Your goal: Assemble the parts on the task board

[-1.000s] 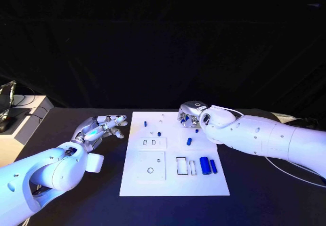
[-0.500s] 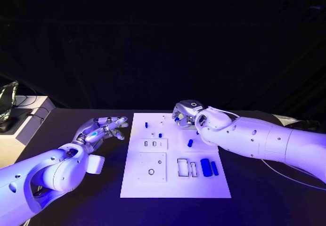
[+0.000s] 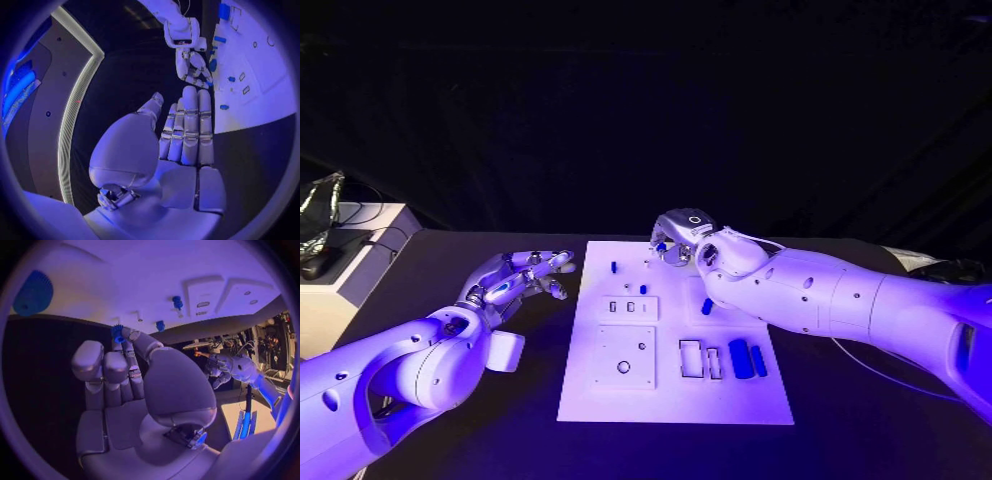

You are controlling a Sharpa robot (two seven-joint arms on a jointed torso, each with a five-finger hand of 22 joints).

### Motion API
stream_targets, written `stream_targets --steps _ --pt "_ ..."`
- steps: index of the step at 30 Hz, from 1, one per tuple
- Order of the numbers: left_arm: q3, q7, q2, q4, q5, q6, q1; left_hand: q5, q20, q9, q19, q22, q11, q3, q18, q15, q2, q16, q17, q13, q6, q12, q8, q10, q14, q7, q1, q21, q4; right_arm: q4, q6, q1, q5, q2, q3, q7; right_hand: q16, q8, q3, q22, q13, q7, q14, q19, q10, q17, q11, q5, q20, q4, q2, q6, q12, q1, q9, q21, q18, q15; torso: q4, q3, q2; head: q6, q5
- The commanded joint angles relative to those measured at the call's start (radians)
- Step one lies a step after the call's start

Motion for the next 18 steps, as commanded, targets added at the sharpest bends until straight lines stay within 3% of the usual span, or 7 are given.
stream_targets --steps 1,12,18 --pt "0.001 0.004 0.002 0.004 -0.003 0.018 0.000 -0.002 0.005 0.001 -0.001 -0.001 0.000 -0.007 0.015 -0.002 0.008 0.005 -0.001 0.001 -0.005 0.003 -0.005 -0.005 -0.006 0.000 -0.003 0.005 0.000 -0.016 -0.046 -0.004 -0.042 0.015 0.000 -0.017 -0.003 -0.001 0.000 0.022 0.006 0.002 0.006 0.038 0.091 0.002 -0.045 0.008 -0.008 -0.007 0.013 0.007 0.006 0.006 -0.001 -0.008 0.021 -0.001 0.0097 -0.0048 0.003 0.002 -0.005" --pt "0.003 0.003 0.001 0.008 -0.003 0.019 0.000 -0.002 0.005 0.001 -0.001 -0.002 0.000 -0.007 0.015 -0.002 0.008 0.007 -0.002 0.001 -0.006 0.003 -0.005 -0.004 -0.006 0.000 -0.002 0.006 -0.001 -0.057 -0.053 -0.010 -0.069 0.048 0.000 -0.017 -0.003 -0.001 0.000 0.048 0.006 0.002 0.007 0.048 0.091 0.006 -0.045 0.009 -0.008 -0.008 0.012 0.007 0.006 0.005 -0.001 -0.027 0.020 -0.002 0.0221 -0.0114 0.009 0.007 -0.009" --pt "0.004 0.002 0.000 0.009 -0.003 0.019 0.000 -0.002 0.005 0.001 -0.001 -0.002 0.000 -0.007 0.015 -0.002 0.008 0.007 -0.002 0.001 -0.006 0.003 -0.005 -0.004 -0.006 0.000 -0.002 0.006 -0.001 -0.063 -0.045 -0.013 -0.074 0.053 0.000 -0.018 -0.003 -0.001 0.000 0.048 0.006 0.002 0.007 0.048 0.091 0.006 -0.045 0.009 -0.008 -0.008 0.012 0.007 0.006 0.005 -0.001 -0.027 0.020 -0.002 0.0274 -0.0132 0.012 0.006 -0.012"
